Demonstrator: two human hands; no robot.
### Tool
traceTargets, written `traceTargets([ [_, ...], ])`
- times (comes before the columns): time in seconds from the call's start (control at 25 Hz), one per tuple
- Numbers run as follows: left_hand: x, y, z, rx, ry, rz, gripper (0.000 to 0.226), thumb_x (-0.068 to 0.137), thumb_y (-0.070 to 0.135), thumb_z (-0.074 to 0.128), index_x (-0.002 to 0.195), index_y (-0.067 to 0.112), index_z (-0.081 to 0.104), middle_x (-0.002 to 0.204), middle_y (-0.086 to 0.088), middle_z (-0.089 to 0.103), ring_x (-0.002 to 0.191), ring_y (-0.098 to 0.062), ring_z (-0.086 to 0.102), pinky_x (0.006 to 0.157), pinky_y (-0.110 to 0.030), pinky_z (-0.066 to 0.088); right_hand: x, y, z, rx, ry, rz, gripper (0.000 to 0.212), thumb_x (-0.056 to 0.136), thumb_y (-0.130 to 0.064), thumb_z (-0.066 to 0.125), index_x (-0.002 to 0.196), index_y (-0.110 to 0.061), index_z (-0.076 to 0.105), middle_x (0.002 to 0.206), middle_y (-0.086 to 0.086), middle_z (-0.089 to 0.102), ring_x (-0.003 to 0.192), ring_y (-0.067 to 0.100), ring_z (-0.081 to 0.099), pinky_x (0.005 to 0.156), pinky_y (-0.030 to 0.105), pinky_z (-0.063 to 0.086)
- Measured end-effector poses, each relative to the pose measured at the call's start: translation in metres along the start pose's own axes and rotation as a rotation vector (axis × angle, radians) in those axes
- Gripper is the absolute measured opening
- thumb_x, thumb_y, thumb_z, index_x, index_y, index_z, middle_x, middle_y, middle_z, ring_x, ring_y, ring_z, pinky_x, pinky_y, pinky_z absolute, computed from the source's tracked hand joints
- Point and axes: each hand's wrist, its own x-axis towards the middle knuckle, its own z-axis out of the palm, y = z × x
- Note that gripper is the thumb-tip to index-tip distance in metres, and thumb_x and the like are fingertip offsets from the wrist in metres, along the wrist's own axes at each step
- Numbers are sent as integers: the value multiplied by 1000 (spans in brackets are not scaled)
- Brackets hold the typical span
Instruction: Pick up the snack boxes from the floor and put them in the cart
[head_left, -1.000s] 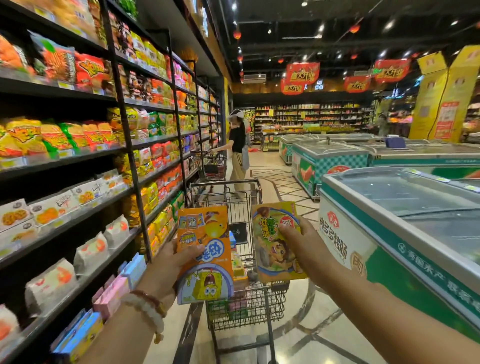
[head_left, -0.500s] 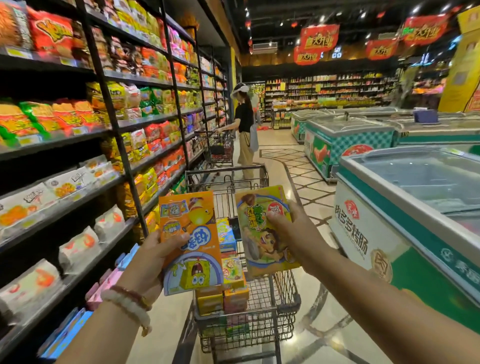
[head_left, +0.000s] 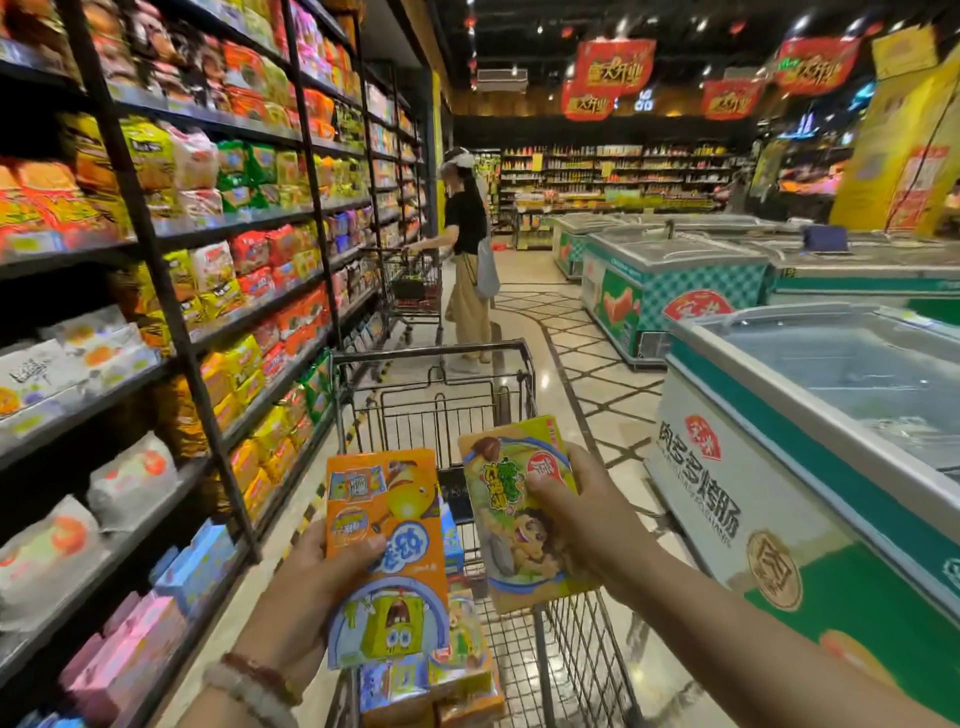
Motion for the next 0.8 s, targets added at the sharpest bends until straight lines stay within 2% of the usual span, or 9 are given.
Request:
traceTargets([
  [0.04,16,-3,-7,-5,-1,-19,79,47,24,90,117,11,57,108,-23,67,90,-46,66,76,-56,53,14,5,4,-11,6,15,19,92,-21,58,109,-29,55,91,1,72,73,13,70,62,27,55],
  [0.12,40,-12,-18,9,-12,-50,75,51,25,88,118,10,56,107,-23,67,92,-47,65,81,-58,50,37,22,10,-22,10,53,19,92,-22,59,107,-32,56,91,2,72,76,16,71,65,31,57],
  [0.2,54,-21,-26,41,-23,-80,94,36,34,94,118,9,56,108,-23,67,92,-47,65,78,-56,52,49,38,13,-18,5,92,20,92,-20,58,110,-30,56,95,3,72,79,16,72,68,30,57],
  [0.32,70,-41,-33,32,-2,-143,99,28,35,95,115,6,57,106,-23,68,90,-46,65,72,-52,56,68,70,17,-51,-8,158,20,93,-20,56,113,-23,54,85,0,71,57,7,67,53,19,49],
  [0.44,77,-69,-39,70,126,-190,69,57,26,88,116,6,58,105,-20,69,90,-42,67,72,-50,57,84,107,22,-59,-54,250,21,95,-25,54,114,-20,51,73,8,68,51,20,60,56,30,45],
  [0.52,81,-94,-48,117,272,-242,43,74,8,75,113,4,57,102,-20,69,83,-37,69,70,-49,58,90,138,27,-55,-70,314,23,94,-25,55,116,-17,52,76,4,71,54,21,62,54,26,48],
  [0.64,82,-136,-58,179,411,-355,56,63,17,80,112,4,56,105,-23,68,82,-35,69,75,-56,55,94,186,35,-99,-107,435,29,93,-30,57,119,-19,52,96,3,71,74,23,70,70,32,57],
  [0.72,82,-156,-58,188,480,-385,47,72,9,78,112,1,54,106,-21,68,81,-31,69,72,-46,58,96,218,40,-98,-129,500,39,92,-33,58,127,-20,49,106,8,69,84,25,70,85,43,55],
  [0.8,84,-168,-51,284,565,-385,38,81,3,69,110,8,44,104,-12,66,76,-17,65,65,-29,55,98,241,46,-84,-124,571,35,92,-30,58,124,-19,50,101,14,70,83,27,69,86,43,54],
])
